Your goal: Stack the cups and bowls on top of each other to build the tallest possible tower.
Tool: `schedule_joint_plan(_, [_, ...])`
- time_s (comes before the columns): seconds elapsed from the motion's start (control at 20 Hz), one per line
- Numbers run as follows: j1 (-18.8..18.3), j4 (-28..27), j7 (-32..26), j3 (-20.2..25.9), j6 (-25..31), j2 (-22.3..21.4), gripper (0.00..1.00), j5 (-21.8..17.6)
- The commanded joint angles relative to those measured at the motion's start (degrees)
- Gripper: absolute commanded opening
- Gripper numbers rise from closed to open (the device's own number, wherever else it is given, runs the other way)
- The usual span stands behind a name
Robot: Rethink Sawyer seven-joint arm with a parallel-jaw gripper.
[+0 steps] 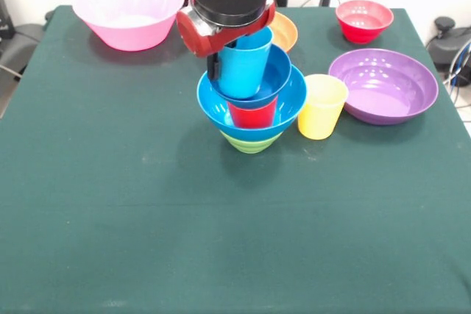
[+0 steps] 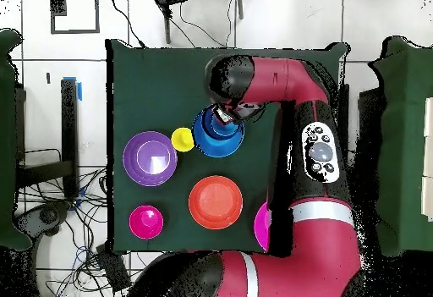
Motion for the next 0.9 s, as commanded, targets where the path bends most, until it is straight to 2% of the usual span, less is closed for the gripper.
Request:
schedule_joint_plan(0.05, [0.1, 1.3, -5.1, 2.7, 3.3, -0.4, 0.00, -3.2])
schedule_joint_plan(0.9, [-0.4, 4.5, -4.2, 3.7, 1.5, -2.2, 0.00, -1.8])
